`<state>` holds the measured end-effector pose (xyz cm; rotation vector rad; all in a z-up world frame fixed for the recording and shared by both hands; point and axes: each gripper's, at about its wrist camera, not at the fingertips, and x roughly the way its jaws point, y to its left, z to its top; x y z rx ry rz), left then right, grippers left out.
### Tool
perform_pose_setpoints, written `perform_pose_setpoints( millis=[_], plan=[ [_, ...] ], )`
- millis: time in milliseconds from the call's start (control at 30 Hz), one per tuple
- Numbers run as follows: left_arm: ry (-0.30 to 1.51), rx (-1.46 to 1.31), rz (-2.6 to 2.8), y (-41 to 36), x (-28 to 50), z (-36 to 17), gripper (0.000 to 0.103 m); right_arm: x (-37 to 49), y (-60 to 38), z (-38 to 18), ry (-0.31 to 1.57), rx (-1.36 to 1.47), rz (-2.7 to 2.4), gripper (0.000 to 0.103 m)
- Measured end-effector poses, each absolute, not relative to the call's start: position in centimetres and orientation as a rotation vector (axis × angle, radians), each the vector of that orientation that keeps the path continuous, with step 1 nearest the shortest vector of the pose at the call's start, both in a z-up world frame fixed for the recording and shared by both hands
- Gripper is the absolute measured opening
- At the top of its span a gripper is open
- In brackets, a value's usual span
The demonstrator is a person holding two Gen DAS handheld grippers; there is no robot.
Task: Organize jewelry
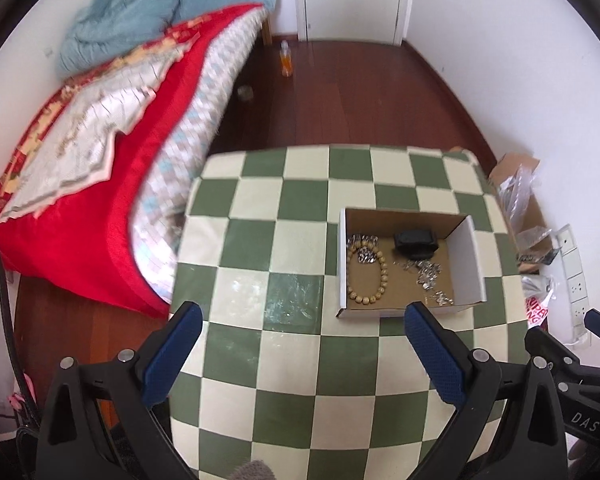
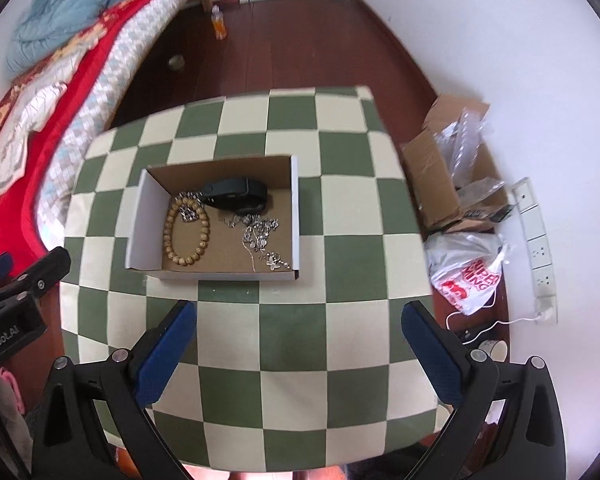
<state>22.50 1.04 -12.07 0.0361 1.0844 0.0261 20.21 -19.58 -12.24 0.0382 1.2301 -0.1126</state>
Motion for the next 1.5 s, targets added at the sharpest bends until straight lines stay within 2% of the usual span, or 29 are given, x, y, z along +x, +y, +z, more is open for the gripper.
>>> perform_pose_setpoints(
  millis=[400,833,1133,1500],
  plan=[
    [0.915,0.007,-0.019,1.5,14.6,-2.7,0.103,11.6,-19.2,-1.5,1.006,0.044,-0.113,0.103],
    [0.863,-0.019,-0.028,2.4,9.6,3.3,0.103,4.5,-18.6,7.5,0.888,0.043,-0.105,0.103],
    [0.916,-0.013,0.013,2.4,9.5,4.8,0.103,4.3,-17.6,9.9,0.899,0.01,-0.091,0.103],
    [0.953,-0.005,0.053,2.3,11.2,3.4,0.103,6.9,-18.0,8.6,0.943,0.025,-0.113,0.103]
  ],
)
